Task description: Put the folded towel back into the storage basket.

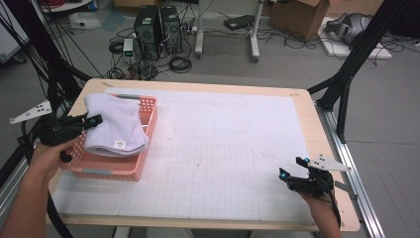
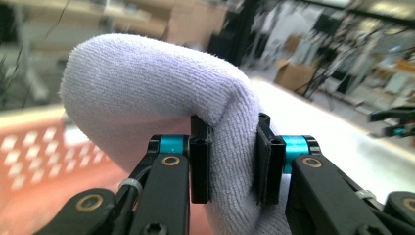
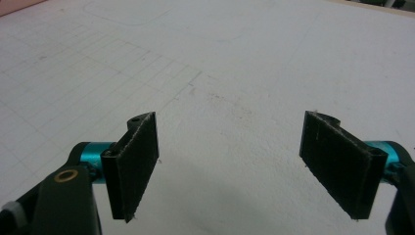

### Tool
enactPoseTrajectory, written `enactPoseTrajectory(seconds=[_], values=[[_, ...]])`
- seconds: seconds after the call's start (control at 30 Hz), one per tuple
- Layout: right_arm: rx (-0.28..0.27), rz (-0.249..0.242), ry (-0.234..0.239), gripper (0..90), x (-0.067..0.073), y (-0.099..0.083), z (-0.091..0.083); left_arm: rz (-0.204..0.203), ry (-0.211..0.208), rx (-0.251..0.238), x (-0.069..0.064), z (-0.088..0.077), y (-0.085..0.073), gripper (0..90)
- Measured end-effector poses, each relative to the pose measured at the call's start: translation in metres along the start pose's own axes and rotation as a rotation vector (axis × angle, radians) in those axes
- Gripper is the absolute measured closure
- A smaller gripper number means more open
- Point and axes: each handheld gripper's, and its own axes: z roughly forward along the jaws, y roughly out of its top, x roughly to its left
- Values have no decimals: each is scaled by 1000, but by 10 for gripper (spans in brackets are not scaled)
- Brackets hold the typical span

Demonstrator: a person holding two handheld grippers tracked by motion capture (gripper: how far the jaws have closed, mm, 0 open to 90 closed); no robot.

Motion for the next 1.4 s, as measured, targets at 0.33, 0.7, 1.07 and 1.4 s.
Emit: enactPoseTrajectory(seconds=[0.33, 0.7, 1.07, 1.4], values=[[2, -7, 9, 213, 2, 0, 0, -20, 125, 249, 2, 25, -9, 689], [6, -9, 16, 213, 4, 1, 1, -113, 349, 344, 3, 31, -7, 393], [2, -12, 15, 213, 4, 2, 0, -19, 438, 196, -21, 18, 9, 362], [-8, -12, 22, 213, 5, 4, 0, -69, 505, 481, -15, 69, -16, 366]])
